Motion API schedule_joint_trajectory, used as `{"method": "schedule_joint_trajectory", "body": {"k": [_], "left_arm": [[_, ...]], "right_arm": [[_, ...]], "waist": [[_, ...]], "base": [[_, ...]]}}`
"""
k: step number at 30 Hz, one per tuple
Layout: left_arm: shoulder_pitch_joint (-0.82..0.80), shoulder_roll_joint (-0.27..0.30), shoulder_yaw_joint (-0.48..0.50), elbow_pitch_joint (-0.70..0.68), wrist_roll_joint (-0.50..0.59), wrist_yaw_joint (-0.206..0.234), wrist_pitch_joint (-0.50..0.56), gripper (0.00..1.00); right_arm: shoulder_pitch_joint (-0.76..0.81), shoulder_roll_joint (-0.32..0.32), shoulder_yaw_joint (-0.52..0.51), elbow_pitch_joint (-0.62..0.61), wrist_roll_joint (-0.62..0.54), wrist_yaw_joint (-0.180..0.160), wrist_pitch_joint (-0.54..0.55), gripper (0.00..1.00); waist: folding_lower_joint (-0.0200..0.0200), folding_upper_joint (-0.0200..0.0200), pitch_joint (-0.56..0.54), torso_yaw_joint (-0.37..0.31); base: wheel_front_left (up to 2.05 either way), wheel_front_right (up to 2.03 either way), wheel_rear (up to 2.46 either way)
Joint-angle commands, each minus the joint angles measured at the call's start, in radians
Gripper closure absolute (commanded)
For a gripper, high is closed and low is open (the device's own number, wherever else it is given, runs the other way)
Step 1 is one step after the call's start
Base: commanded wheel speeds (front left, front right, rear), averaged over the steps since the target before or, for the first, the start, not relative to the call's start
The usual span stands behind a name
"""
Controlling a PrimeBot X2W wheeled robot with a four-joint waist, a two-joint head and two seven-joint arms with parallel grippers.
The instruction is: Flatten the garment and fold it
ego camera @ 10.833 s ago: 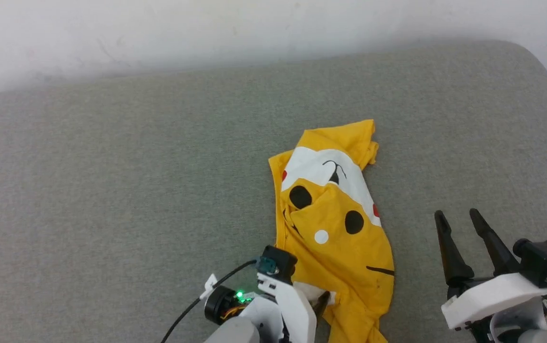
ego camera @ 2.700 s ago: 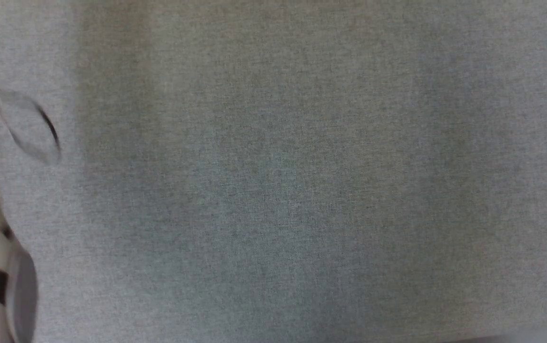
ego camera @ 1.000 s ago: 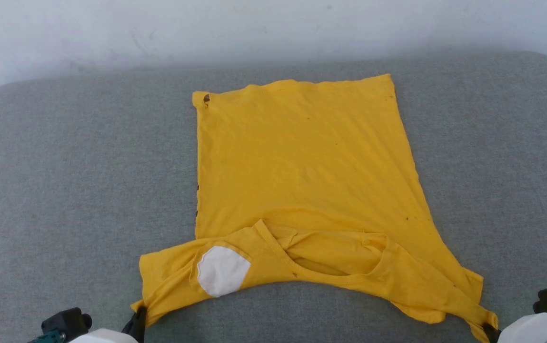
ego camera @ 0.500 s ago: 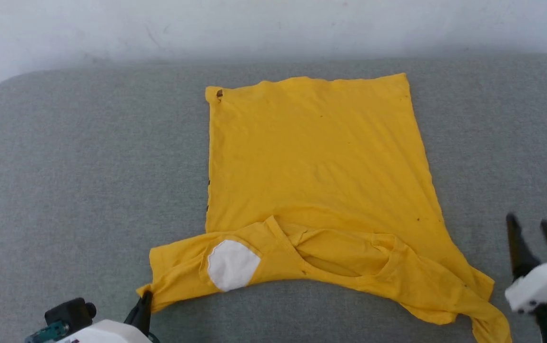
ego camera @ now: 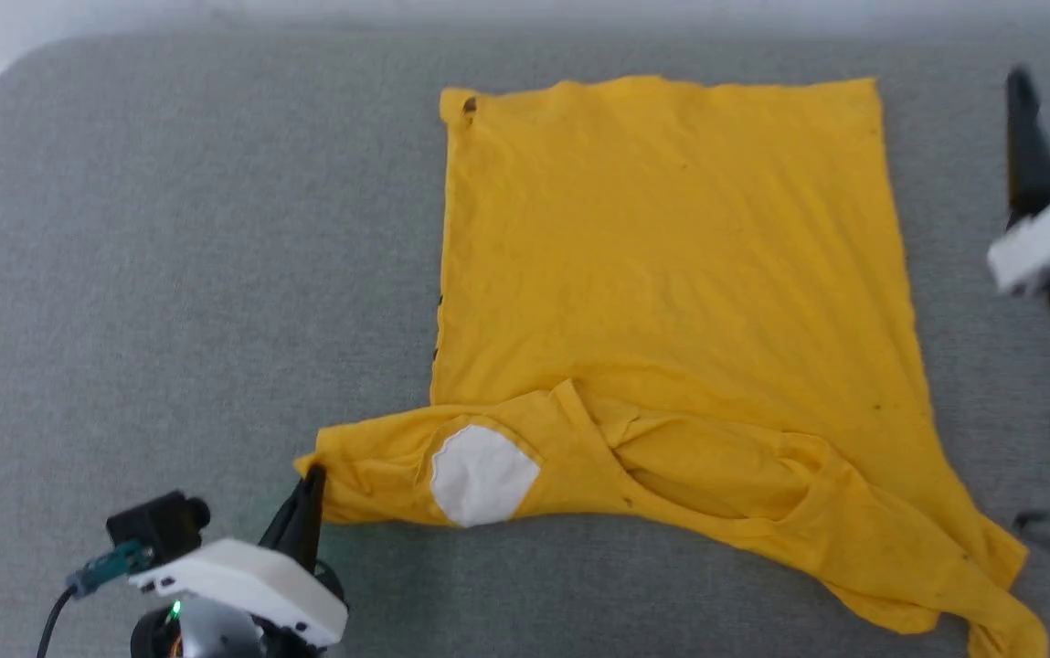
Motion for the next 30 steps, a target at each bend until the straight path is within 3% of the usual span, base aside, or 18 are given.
{"method": "schedule_joint_trajectory", "body": {"k": [1,8,13,22,28,29,30], "left_arm": [[-0.025,-0.005,-0.006,-0.006,0.011,-0.007,-0.007,1.0],[-0.086,-0.029,-0.035,-0.002,0.023,-0.018,-0.037,1.0],[-0.12,-0.049,-0.047,0.004,0.005,-0.042,-0.065,1.0],[-0.147,-0.064,-0.06,0.026,-0.008,-0.06,-0.099,1.0],[-0.161,-0.062,-0.068,0.035,-0.006,-0.066,-0.104,1.0],[-0.163,-0.062,-0.068,0.037,-0.006,-0.066,-0.105,1.0],[-0.164,-0.062,-0.069,0.039,-0.006,-0.066,-0.106,1.0]], "right_arm": [[-0.051,-0.016,0.0,0.032,-0.016,-0.001,0.007,0.0],[-0.331,-0.083,-0.052,0.252,-0.113,-0.001,0.111,0.0],[-0.455,-0.117,-0.116,0.357,-0.21,-0.001,0.284,0.0],[-0.576,-0.089,-0.272,0.375,-0.371,-0.001,0.59,0.0],[-0.601,-0.06,-0.284,0.309,-0.465,-0.001,0.769,0.0],[-0.598,-0.058,-0.284,0.297,-0.478,-0.001,0.793,0.24],[-0.594,-0.055,-0.284,0.284,-0.489,-0.001,0.815,0.57]], "waist": [[-0.0002,0.0,0.09,0.067],[-0.0002,0.0,0.224,0.149],[-0.0002,0.0,0.296,0.194],[-0.0002,0.0,0.375,0.236],[-0.0002,0.0,0.4,0.235],[-0.0002,0.0,0.4,0.234],[-0.0002,0.0,0.4,0.233]], "base": [[0.0,0.0,0.0],[0.0,0.0,0.0],[0.0,0.0,0.0],[0.0,0.0,0.0],[0.0,0.0,0.0],[0.0,0.0,0.0],[0.0,0.0,0.0]]}}
